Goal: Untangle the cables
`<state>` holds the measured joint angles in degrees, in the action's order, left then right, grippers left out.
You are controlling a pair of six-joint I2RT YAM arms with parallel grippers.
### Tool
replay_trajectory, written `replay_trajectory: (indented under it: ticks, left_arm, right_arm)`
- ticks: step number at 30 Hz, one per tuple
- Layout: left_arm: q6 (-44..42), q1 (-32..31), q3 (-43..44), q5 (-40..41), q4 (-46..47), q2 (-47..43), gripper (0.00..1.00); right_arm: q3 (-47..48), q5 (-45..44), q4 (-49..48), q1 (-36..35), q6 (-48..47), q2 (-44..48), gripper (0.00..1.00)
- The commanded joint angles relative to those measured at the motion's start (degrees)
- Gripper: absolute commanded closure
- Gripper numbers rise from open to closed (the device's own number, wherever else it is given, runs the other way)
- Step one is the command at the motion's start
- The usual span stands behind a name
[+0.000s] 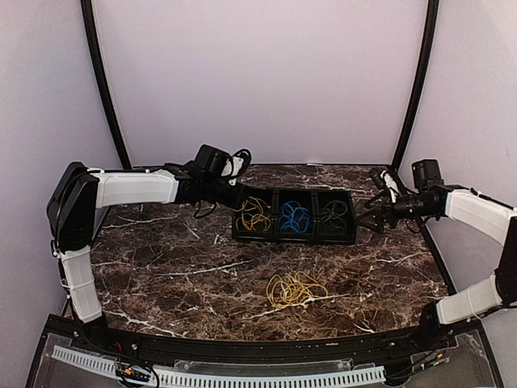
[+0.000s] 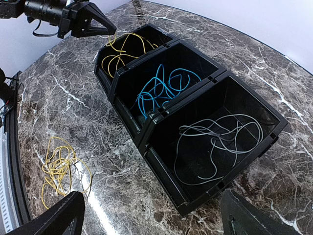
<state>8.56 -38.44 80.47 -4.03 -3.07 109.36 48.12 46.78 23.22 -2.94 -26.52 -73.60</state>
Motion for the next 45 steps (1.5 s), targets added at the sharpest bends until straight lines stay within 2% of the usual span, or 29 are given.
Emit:
replay_trajectory:
  ticks: [1, 10, 16, 21, 31, 35, 39, 42, 45]
  left_arm:
    - [0.31, -0.24, 2.65, 0.9, 2.06, 4.01, 1.0]
    - [0.79, -0.19, 7.49, -0.68, 2.91, 9.69, 1.0]
    - [2.84, -0.83, 8.39, 0.77, -0.03, 8.38, 0.83]
    - [1.82, -2.58, 8.3, 5.78, -2.16, 5.62, 0.72]
    - [2.18, -4.67, 7.26, 11.88, -6.16, -2.73, 0.6]
    - [3.5, -5.7, 3.91, 11.88, -6.45, -7.58, 0.59]
    - [5.23, -9.62, -2.62, 11.46, -5.46, -11.96, 0.59]
    - [6.1, -14.19, -8.62, 8.53, -4.17, -14.38, 0.59]
    - [11.34, -17.07, -14.94, 5.04, 0.23, -17.06, 0.58]
  right_arm:
    - [1.53, 0.85, -0.43, 0.25, -0.41, -0.26, 0.01]
    - [1.54, 0.59, -0.23, 0.22, -0.64, -0.57, 0.01]
    - [1.53, 0.58, -0.21, 0.25, -0.81, -0.89, 0.01]
    - [1.72, 0.76, 0.2, 0.22, -0.99, -1.44, 0.01]
    - [1.72, 0.85, 0.29, 0.22, -1.2, -1.31, 0.01]
    - [1.88, 0.98, 0.49, 0.22, -1.51, -1.54, 0.01]
    - [1.77, 0.7, 0.24, 0.23, -1.66, -0.77, 0.01]
    - [1.47, -0.13, -0.56, 0.24, -1.31, 0.56, 0.01]
    - [1.45, -0.82, -1.08, 0.29, -1.12, 1.45, 0.01]
